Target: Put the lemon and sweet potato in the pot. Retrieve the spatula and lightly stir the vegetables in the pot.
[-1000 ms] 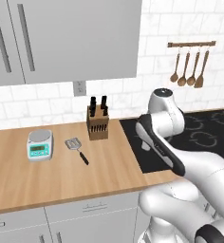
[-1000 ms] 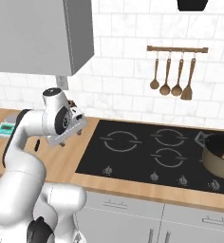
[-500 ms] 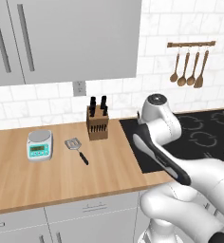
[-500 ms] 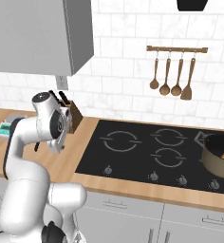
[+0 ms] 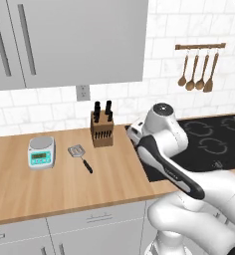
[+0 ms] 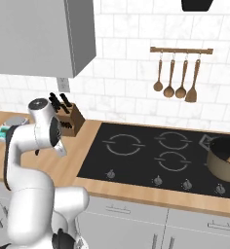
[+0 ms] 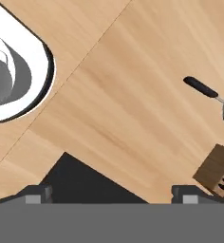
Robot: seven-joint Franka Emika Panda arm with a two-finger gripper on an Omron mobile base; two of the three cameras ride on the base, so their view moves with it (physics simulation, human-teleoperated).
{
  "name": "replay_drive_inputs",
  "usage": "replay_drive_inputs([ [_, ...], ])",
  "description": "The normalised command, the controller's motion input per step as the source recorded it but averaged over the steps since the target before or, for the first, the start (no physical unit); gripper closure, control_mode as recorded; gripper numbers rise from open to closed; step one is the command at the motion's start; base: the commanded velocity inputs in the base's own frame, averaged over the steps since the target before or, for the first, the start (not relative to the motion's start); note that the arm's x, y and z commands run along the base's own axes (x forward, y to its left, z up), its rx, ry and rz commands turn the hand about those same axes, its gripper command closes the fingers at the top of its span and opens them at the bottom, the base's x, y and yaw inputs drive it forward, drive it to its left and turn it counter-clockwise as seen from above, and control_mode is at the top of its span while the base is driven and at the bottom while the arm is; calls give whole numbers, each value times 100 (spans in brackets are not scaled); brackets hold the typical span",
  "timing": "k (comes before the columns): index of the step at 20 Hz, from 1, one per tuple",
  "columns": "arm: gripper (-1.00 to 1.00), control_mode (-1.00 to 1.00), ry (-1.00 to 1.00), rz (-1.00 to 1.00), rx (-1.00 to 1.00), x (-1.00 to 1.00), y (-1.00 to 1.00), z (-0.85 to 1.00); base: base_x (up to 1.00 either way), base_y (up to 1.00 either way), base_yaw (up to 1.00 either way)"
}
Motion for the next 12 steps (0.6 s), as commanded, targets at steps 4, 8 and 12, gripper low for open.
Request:
replay_drive_inputs([
  [4,-100,-100,2,62,-26,8,63,0,0,0,0],
  [8,-100,-100,0,54,-28,6,93,-11,0,0,0],
  [12,-100,-100,0,49,-28,8,100,-26,0,0,0],
])
